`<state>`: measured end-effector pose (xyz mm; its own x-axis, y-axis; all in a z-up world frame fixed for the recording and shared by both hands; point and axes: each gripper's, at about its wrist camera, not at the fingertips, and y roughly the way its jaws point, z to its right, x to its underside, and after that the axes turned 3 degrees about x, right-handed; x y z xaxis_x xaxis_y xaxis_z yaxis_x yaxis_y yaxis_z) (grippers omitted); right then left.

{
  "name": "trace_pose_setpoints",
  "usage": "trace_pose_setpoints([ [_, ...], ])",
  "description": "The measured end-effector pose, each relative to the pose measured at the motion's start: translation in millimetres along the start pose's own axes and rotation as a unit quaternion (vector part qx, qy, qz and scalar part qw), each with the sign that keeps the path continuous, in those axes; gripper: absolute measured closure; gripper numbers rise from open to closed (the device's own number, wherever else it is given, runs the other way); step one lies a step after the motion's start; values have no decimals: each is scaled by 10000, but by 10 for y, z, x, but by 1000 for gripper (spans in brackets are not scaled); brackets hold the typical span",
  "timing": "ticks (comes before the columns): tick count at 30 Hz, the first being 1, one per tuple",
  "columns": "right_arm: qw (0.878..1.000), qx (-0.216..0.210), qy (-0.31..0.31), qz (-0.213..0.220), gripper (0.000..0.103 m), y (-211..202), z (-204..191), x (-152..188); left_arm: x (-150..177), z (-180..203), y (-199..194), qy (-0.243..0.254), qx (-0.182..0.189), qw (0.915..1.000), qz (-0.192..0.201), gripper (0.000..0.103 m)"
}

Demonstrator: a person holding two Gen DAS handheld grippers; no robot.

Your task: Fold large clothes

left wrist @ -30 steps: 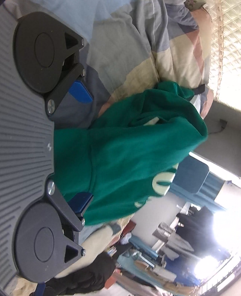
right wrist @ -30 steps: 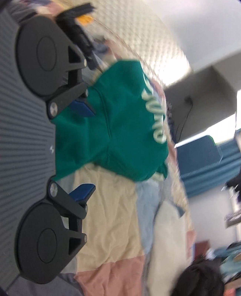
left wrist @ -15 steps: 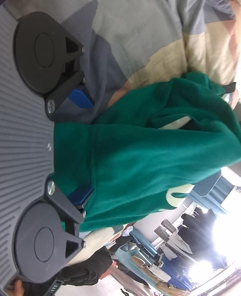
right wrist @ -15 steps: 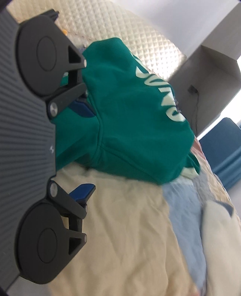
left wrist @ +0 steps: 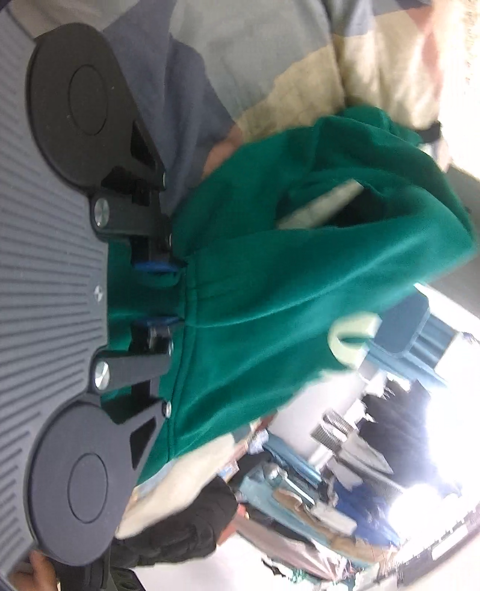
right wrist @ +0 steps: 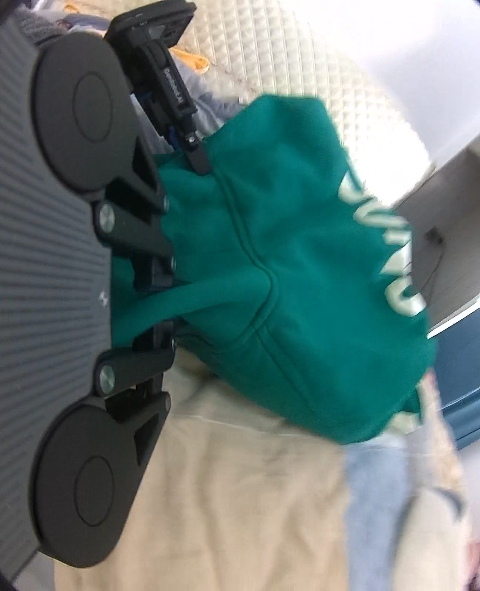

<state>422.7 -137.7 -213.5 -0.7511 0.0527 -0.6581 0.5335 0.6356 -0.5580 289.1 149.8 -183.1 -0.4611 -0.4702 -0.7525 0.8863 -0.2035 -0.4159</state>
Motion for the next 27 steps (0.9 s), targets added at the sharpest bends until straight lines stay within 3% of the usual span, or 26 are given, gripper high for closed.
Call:
trace_pose_setpoints([
  [8,9946,-265,-706,719,94,-893,-507,89,66,387,-1014,-239,614,9955,681,86],
  [13,9887,-386,-1228,773,94,-1468,-804,313,242,568,-1648,-512,801,9919,843,86],
  [16,9869,-369,-1364,783,94,-1733,-901,436,378,624,-1887,-608,753,9921,800,85],
  [21,9955,-225,-902,204,91,-1701,-812,585,570,644,-1925,-786,411,9956,301,84],
  [24,9983,-177,-563,-27,91,-1602,-738,543,573,546,-1860,-1052,465,9934,34,75],
  [25,9990,-206,-398,-64,91,-1610,-715,562,566,509,-1846,-1133,490,9924,-18,65],
  [26,9995,-227,-192,-78,87,-1622,-672,562,560,474,-1831,-1227,530,9910,-68,53],
  [27,9997,-223,29,-71,76,-1640,-618,563,557,417,-1808,-1357,628,9887,-96,49],
])
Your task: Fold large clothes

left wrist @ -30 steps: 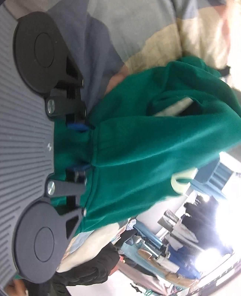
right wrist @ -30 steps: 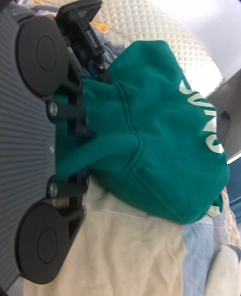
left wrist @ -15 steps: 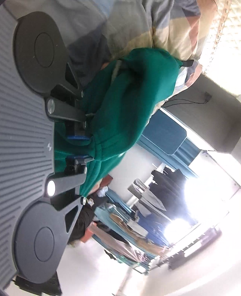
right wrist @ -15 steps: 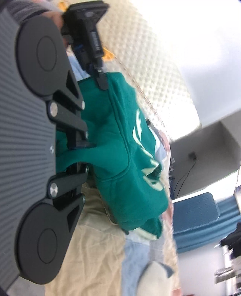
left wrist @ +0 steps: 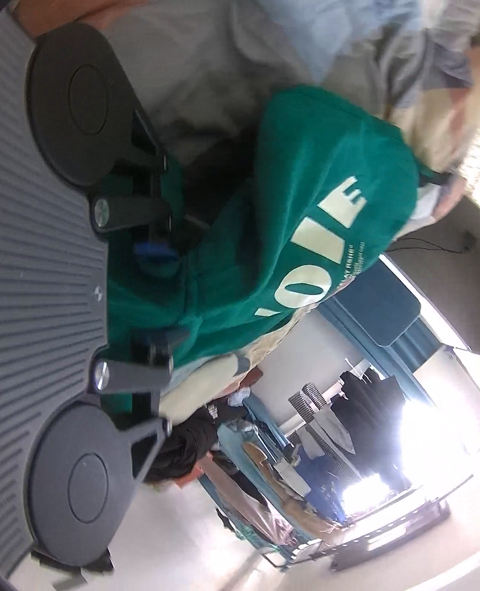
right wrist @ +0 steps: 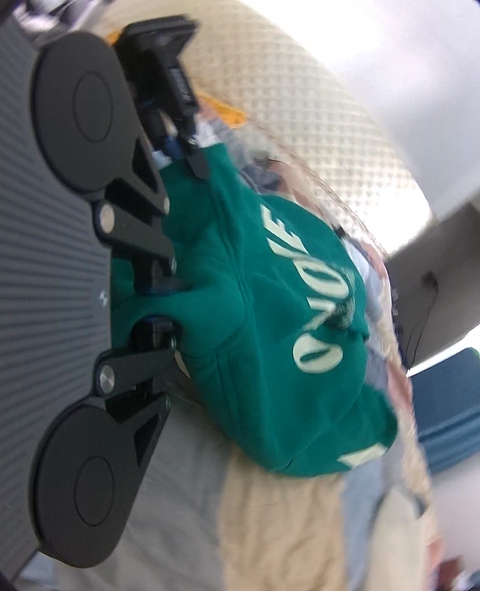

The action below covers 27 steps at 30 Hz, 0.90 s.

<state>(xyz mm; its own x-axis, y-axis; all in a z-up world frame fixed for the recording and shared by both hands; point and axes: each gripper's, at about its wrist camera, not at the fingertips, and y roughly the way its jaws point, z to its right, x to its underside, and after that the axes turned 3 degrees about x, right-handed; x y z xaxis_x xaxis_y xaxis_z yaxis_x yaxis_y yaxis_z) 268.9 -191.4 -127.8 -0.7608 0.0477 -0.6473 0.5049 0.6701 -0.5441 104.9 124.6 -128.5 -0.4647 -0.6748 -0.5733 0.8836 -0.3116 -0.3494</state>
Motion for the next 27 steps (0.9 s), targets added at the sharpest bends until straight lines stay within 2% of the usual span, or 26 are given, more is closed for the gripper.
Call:
trace_pose_setpoints([
  [1,9998,-29,194,19,69,-25,53,25,-7,-41,0,-139,73,9999,-4,41],
  [3,9981,-101,598,111,29,-39,170,9,-39,-103,14,-381,121,9992,-5,33],
  [5,9942,-105,1044,226,19,-49,290,-7,-31,-112,37,-537,127,9985,30,28],
  [8,9845,-278,1717,203,19,46,469,-25,-56,-189,55,-726,-112,9972,165,22],
  [12,9688,-475,2432,14,19,297,649,-14,-108,-274,131,-911,-91,9957,141,20],
  [15,9604,-514,2731,-181,19,526,707,-28,-140,-324,285,-934,-145,9955,-53,20],
  [18,9569,-221,2883,-262,14,693,760,-69,-113,-360,439,-853,-308,9958,-107,20],
  [22,9518,-644,2955,-502,14,912,828,-62,-109,-449,633,-853,-357,9954,-257,21],
  [24,9534,-837,2834,-611,15,990,785,-68,-126,-455,700,-748,-368,9962,-255,32],
  [25,9575,-815,2696,-624,16,1011,751,-78,-134,-455,729,-731,-347,9963,-274,43],
  [26,9642,-669,2490,-613,26,1020,709,-90,-137,-455,750,-724,-323,9965,-275,53],
  [27,9693,-553,2312,-629,38,1037,685,-103,-137,-444,765,-690,-304,9968,-277,58],
])
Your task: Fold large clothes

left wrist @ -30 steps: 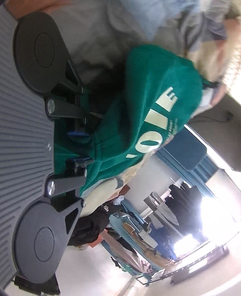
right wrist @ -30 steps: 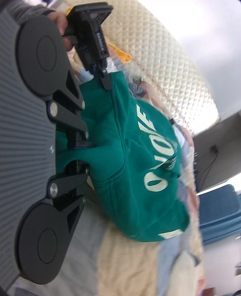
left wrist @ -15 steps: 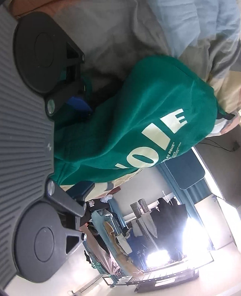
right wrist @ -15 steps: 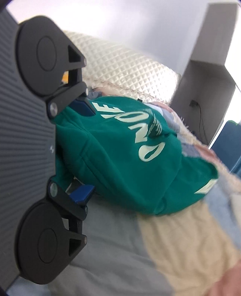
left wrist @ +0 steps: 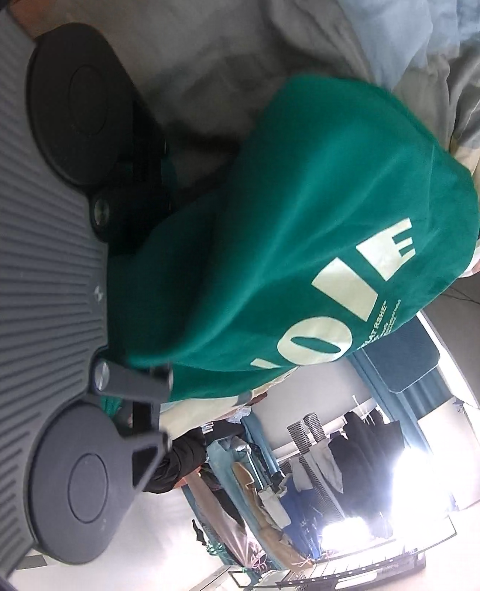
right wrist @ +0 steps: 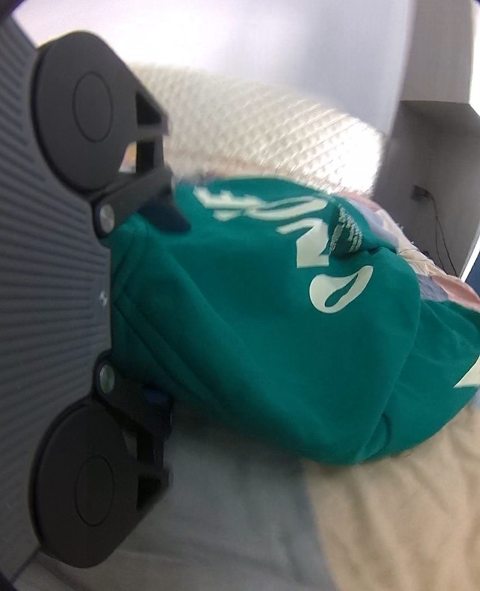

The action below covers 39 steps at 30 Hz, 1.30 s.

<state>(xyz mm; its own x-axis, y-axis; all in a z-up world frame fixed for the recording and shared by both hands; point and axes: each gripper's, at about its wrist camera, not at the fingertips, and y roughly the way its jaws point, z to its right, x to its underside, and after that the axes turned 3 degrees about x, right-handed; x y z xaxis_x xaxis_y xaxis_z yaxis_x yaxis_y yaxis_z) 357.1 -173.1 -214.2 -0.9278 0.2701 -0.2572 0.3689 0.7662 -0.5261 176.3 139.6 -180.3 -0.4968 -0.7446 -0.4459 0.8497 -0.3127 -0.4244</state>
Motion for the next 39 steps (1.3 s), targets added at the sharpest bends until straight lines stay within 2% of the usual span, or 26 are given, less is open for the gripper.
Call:
trace_pose_setpoints([
  [1,9999,80,-101,1,44,11,-18,3,3,18,7,61,-1,10000,9,68],
  [3,9995,216,-234,92,78,-8,-46,5,8,72,-17,235,-32,9997,101,76],
  [5,9983,233,-454,267,87,-78,-106,9,22,173,-105,484,61,9982,341,85],
  [10,9874,-469,-1071,1066,93,-505,-424,130,57,410,-470,981,257,9906,923,90],
  [13,9716,-846,-1537,1586,93,-876,-662,244,81,561,-778,1130,565,9851,1170,90],
  [17,9474,-1380,-2032,2054,93,-1345,-1042,406,141,875,-1192,1439,860,9742,1514,91],
  [20,9352,-1475,-2281,2271,93,-1659,-1381,443,133,1157,-1531,1516,1131,9661,1759,91],
  [25,9063,-1698,-2793,2678,94,-2222,-2028,437,30,1830,-2137,1970,1538,9413,2268,91],
  [29,8809,-1934,-3099,3009,94,-2741,-2594,350,-187,2383,-2622,2208,1786,9198,2707,91],
  [31,8663,-2036,-3288,3163,94,-2981,-2850,321,-289,2711,-2885,2390,1926,9059,2918,90],
  [35,8257,-2154,-3745,3626,94,-3523,-3460,304,-384,3335,-3369,2756,2361,8734,3248,90],
  [38,8040,-2296,-3845,3911,94,-3856,-3812,225,-481,3779,-3652,2961,2490,8549,3456,90],
  [39,7964,-2343,-3872,4013,94,-3945,-3916,191,-532,3901,-3714,2978,2544,8513,3492,90],
])
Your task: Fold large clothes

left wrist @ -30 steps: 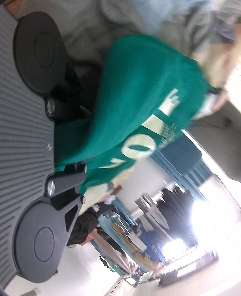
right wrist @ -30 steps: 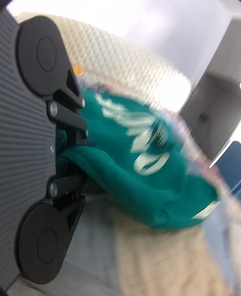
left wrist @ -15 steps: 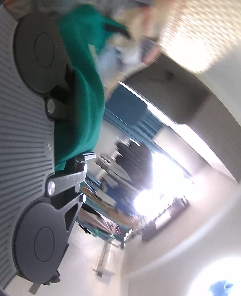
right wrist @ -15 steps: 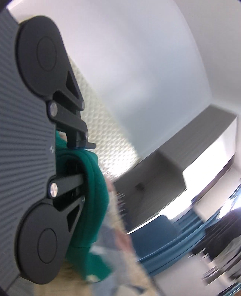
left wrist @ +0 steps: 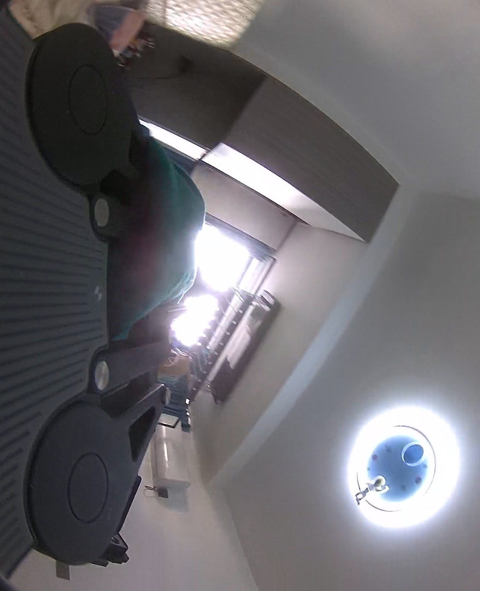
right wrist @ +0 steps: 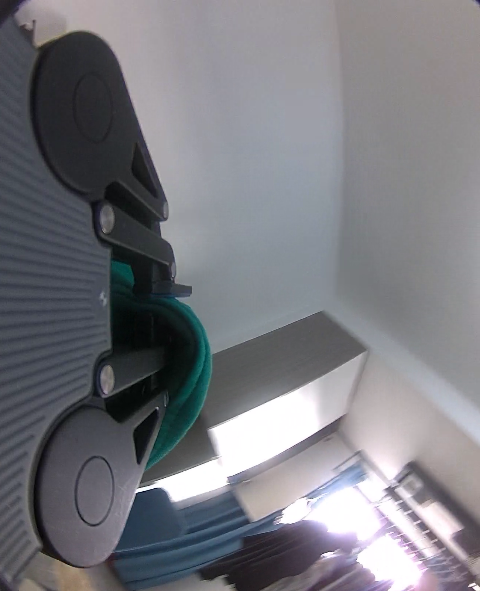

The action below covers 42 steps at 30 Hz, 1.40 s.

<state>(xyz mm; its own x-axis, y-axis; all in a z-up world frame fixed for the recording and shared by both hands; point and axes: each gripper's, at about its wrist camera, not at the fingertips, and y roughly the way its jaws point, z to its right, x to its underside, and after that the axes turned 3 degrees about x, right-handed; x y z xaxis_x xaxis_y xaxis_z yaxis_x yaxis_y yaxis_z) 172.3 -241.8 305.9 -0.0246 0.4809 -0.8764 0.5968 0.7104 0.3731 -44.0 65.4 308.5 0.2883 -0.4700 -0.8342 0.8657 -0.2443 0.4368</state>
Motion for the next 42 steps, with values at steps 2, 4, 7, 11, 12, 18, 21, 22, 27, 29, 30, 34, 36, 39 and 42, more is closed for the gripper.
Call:
trace_pose_setpoints([
  [2,9995,-8,-215,217,94,73,-49,-189,-185,104,171,-14,101,9999,94,90],
  [4,9987,49,-385,328,94,139,-61,-381,-332,173,302,96,143,9997,151,90],
  [7,9978,275,-551,232,93,322,135,-411,-281,152,522,230,-4,9997,14,90],
  [11,9938,809,-680,-352,94,631,753,164,260,-261,849,150,-279,9978,-584,90],
  [12,9924,918,-652,-498,93,688,931,350,498,-484,1008,82,-350,9965,-757,90],
  [18,9836,1382,-271,-1124,94,930,1963,1426,1803,-1577,1537,-225,-757,9846,-1560,90],
  [21,9789,1570,-181,-1293,93,1113,2500,1956,2446,-2284,1891,-405,-956,9779,-1817,90],
  [22,9770,1651,-140,-1341,93,1211,2676,2112,2658,-2486,1993,-448,-1020,9760,-1872,90],
  [27,9638,2173,-16,-1547,94,1699,3761,3091,3966,-3646,2652,-454,-1376,9634,-2257,90],
  [29,9564,2394,10,-1674,93,1789,4127,3556,4556,-4057,2931,-401,-1479,9564,-2488,90],
  [30,9523,2499,64,-1752,94,1865,4364,3810,4933,-4327,3041,-397,-1535,9517,-2629,90],
  [34,9382,2808,117,-2017,94,1938,4895,4628,6012,-5181,3333,-532,-1712,9319,-3152,90],
  [36,9306,2927,85,-2195,94,1950,5008,4912,6454,-5625,3441,-759,-1881,9193,-3373,90],
  [39,9173,3029,54,-2582,94,1982,4985,5145,6825,-6019,3514,-813,-2103,9022,-3677,90],
  [42,9074,3076,71,-2862,94,2021,4937,5190,6934,-6200,3586,-965,-2233,8892,-3876,89],
])
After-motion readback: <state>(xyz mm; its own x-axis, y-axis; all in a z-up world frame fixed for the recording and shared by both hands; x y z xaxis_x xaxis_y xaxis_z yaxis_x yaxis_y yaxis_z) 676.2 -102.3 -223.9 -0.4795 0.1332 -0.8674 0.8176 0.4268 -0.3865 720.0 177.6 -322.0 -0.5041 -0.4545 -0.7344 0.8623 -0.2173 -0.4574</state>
